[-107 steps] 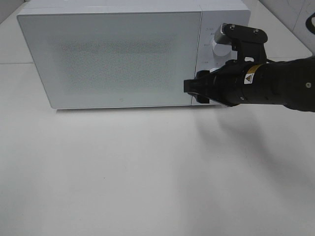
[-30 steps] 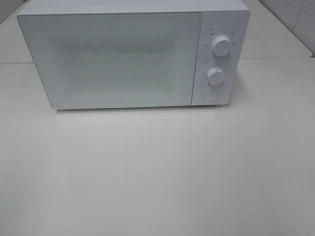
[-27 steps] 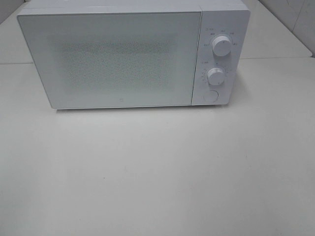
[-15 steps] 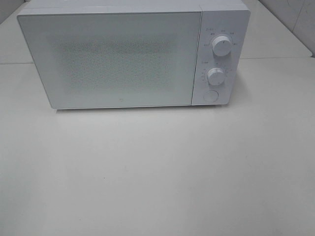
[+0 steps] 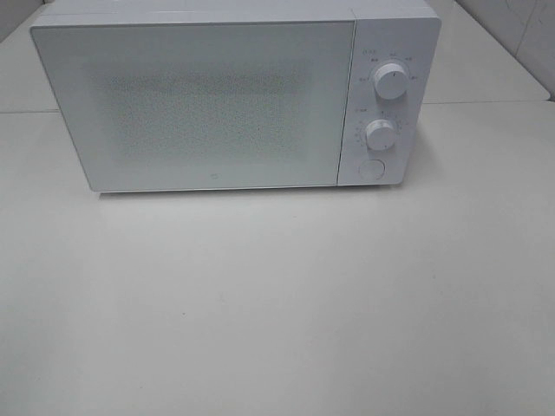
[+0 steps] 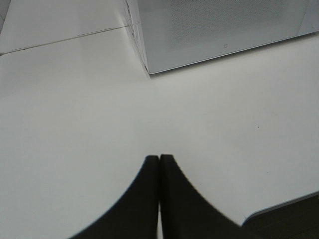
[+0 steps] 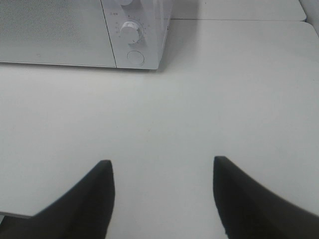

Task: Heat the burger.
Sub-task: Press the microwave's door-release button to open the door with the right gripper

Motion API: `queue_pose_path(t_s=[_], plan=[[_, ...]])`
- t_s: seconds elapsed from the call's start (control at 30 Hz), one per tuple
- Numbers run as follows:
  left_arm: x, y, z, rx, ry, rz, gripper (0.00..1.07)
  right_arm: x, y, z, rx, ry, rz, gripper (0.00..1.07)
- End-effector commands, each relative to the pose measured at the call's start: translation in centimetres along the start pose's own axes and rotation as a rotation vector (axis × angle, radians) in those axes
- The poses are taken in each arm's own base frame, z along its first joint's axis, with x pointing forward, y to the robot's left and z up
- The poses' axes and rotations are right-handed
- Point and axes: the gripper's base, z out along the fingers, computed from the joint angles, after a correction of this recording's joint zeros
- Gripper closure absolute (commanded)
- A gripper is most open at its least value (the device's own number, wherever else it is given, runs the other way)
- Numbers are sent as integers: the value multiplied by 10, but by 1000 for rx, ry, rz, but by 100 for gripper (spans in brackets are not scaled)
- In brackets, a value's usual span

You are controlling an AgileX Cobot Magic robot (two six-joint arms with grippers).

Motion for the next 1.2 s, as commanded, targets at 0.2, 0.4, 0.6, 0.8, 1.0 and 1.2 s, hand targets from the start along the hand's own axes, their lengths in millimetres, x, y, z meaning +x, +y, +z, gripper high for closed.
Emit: queue_pose_path(t_s=[0.2, 0.4, 0.6, 0.8, 1.0, 1.2], plan=[[1, 0, -2, -1, -32, -4, 106, -5, 0, -5, 4, -75, -1, 51], [1, 0, -2, -1, -32, -4, 106, -40, -2, 12, 11, -150, -6, 51], [1, 0, -2, -1, -32, -4, 106, -60, -4, 38, 12, -119, -3, 51], [1, 0, -2, -1, -32, -4, 106, -81, -6, 72, 16, -114, 0, 51], [1, 0, -2, -1, -32, -4, 106, -96, -8, 115, 20, -101, 3, 52], [1, 0, -2, -1, -32, -4, 106, -101, -9, 147, 23, -92, 6, 58]])
